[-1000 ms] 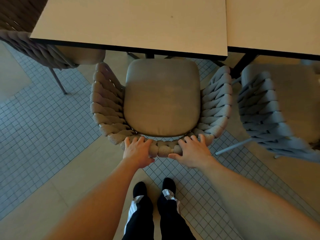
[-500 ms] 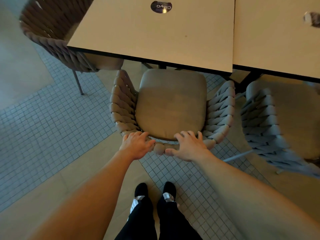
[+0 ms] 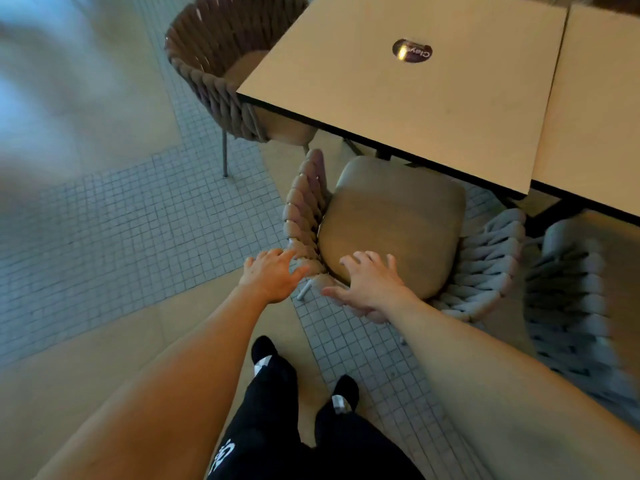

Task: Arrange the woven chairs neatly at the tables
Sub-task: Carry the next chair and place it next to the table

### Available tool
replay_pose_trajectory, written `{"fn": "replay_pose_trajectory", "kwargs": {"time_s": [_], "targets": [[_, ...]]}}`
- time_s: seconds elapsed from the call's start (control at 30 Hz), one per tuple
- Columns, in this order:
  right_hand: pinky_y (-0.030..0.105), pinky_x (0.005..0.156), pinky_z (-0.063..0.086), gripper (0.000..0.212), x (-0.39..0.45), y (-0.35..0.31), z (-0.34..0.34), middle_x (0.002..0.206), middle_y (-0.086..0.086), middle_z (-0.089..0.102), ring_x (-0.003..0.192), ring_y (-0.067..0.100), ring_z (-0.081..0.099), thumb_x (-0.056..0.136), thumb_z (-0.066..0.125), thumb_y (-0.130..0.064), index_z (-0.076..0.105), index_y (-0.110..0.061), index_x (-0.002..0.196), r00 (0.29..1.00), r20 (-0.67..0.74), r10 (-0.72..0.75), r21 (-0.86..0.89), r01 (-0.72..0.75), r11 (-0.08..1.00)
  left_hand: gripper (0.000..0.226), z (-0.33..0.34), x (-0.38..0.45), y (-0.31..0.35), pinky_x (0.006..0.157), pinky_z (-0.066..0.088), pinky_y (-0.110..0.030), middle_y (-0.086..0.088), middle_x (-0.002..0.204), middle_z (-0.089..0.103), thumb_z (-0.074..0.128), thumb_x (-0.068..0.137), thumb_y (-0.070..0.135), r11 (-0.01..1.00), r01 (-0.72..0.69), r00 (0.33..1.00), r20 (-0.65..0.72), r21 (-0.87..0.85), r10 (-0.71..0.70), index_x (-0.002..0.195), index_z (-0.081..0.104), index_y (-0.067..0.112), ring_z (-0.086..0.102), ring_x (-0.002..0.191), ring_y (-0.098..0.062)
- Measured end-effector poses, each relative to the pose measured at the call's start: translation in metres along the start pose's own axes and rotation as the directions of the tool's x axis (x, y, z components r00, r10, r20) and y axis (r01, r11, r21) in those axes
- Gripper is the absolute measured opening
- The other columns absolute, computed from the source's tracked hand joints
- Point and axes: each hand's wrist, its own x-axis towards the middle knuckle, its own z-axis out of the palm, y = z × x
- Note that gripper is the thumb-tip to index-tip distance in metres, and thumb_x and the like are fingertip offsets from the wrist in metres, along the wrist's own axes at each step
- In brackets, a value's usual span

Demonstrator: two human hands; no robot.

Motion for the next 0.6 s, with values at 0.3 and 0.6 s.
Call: {"fn": "replay_pose_trajectory", "kwargs": {"time_s": [0.3,0.6], "targets": [[0.063,0.119,0.013,0.092,0.052,-0.078,-0.023,0.161,0.005,0.034,0.15,0.029,0.022,0.086,0.037,-0.087,0.033,-0.028,0.156,0.995,0.019,-0.093,-0.085,0.094,0.992,0.067,-0.024,0.009,-0.081,0.115,0.025,-0.054,-0.005,0.157,0.039,0.033,0.098,0.065,0.989,0.113,0.993,-0.03,-0.093,-0.116,0.154,0.033,0.027,0.034,0.143,-0.028],[0.059,0.121,0.016,0.095,0.124,-0.162,-0.049,0.162,0.007,0.034,0.151,0.029,0.023,0.085,0.042,-0.086,0.034,-0.024,0.157,0.993,0.016,-0.121,-0.087,0.122,0.989,0.068,-0.063,0.037,-0.174,0.116,0.025,-0.054,-0.006,0.156,0.039,0.034,0.099,0.065,0.977,0.16,0.985,-0.043,-0.141,-0.167,0.154,0.033,0.026,0.035,0.143,-0.028]]}}
